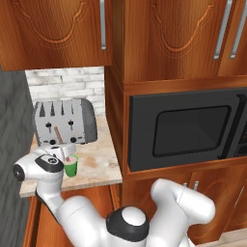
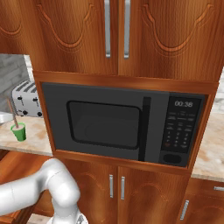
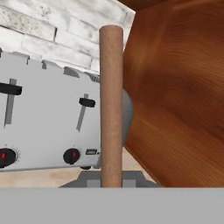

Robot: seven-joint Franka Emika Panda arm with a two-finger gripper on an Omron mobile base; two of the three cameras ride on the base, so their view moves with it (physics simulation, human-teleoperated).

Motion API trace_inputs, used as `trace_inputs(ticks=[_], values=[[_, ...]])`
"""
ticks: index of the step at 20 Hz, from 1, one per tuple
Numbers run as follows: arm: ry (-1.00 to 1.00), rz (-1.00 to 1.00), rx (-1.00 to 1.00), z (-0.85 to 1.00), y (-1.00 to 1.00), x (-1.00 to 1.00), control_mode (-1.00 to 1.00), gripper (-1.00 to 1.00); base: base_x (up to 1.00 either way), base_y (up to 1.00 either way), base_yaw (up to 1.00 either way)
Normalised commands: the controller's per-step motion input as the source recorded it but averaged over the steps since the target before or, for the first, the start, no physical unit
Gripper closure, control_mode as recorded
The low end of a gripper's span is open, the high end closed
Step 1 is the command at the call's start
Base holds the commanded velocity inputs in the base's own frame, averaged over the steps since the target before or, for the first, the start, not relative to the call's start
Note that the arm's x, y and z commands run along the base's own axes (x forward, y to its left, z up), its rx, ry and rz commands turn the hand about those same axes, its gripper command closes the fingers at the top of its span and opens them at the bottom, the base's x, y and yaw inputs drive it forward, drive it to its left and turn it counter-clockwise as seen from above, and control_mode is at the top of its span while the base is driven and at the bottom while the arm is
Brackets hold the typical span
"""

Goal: Pick up the straw from the left drawer and put it inside the smoothie cup.

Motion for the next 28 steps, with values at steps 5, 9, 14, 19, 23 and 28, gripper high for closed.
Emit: trace_inputs(ticks=[5,9,14,19,23,28], values=[[0.00,0.00,-0.01,-0.05,0.12,0.20,-1.00,1.00,0.00,0.00,0.00],[0.00,0.00,-0.02,-0.12,0.11,0.05,-1.00,1.00,0.00,0.00,0.00],[0.00,0.00,0.00,-0.18,0.00,-0.05,-1.00,1.00,0.00,0.00,0.00],[-0.01,0.00,0.00,-0.14,-0.13,-0.06,-1.00,1.00,0.00,0.00,0.00],[0.00,0.00,0.00,-0.17,-0.23,0.00,-1.00,1.00,0.00,0.00,0.00],[0.00,0.00,0.00,-0.22,-0.27,0.00,-1.00,-1.00,0.00,0.00,0.00]])
